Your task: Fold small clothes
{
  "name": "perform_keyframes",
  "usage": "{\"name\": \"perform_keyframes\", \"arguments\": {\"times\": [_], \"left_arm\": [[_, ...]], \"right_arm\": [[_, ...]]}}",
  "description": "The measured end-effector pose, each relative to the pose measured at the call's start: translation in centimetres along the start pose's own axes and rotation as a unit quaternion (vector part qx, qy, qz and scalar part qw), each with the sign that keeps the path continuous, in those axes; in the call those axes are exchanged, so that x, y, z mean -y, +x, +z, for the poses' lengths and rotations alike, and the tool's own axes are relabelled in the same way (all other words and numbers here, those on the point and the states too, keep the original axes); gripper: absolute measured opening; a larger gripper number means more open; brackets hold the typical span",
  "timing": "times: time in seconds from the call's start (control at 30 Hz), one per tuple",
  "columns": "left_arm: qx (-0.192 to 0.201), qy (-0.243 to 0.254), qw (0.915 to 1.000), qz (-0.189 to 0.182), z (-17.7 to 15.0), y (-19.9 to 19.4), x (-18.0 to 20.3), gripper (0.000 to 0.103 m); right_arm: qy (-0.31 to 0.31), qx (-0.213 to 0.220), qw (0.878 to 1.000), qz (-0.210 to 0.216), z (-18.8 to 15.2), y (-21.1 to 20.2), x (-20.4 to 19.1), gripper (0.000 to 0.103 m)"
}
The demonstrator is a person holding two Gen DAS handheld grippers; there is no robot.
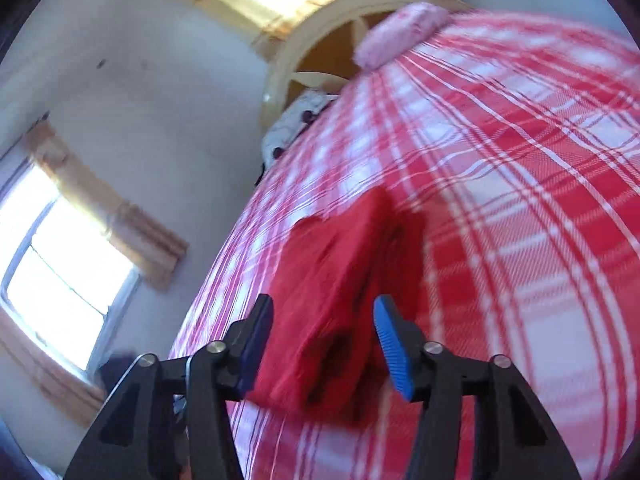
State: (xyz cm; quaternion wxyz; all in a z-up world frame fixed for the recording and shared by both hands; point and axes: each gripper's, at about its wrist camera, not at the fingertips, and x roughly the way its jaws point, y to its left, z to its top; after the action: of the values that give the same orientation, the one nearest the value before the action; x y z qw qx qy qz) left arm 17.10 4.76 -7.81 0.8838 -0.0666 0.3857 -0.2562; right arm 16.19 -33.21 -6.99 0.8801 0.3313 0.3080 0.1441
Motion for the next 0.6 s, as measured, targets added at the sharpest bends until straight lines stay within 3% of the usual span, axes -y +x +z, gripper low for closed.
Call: {"name": "perform_keyframes", "arguments": {"times": [0.07,0.17,0.2,0.23,0.27,0.5,0.6], "left_arm": [[-0.005,-0.017,0.9998,0.009,0.1,0.6,-0.7,0.087],[-0.014,-0.023,0.9994,0.024,0.3,1.7,-0.9,0.087],[-0.019,-0.021,0.9992,0.029,0.4,1.9,-0.9,0.087],[-0.026,-0.016,0.9988,0.038,0.3,2.3,-0.7,0.087],[-0.030,-0.013,0.9986,0.041,0.3,2.5,-0.7,0.087],[-0.056,-0.004,0.9969,0.055,-0.7,3.8,-1.3,0.088],[-0.058,0.001,0.9967,0.057,-1.0,4.1,-1.3,0.088]], "right_arm": [[-0.043,-0.011,0.999,-0.017,-1.7,0.3,-2.0,0.056],[-0.106,-0.037,0.990,-0.088,-3.9,2.3,-3.6,0.053],[-0.110,-0.050,0.988,-0.092,-4.5,3.0,-3.5,0.047],[-0.110,-0.060,0.987,-0.097,-5.0,3.3,-3.4,0.029],[-0.108,-0.074,0.985,-0.112,-5.4,4.0,-3.1,0.021],[-0.078,-0.076,0.983,-0.149,-8.3,3.7,-1.2,0.019],[-0.064,-0.074,0.985,-0.142,-8.4,3.6,-0.6,0.020]]}}
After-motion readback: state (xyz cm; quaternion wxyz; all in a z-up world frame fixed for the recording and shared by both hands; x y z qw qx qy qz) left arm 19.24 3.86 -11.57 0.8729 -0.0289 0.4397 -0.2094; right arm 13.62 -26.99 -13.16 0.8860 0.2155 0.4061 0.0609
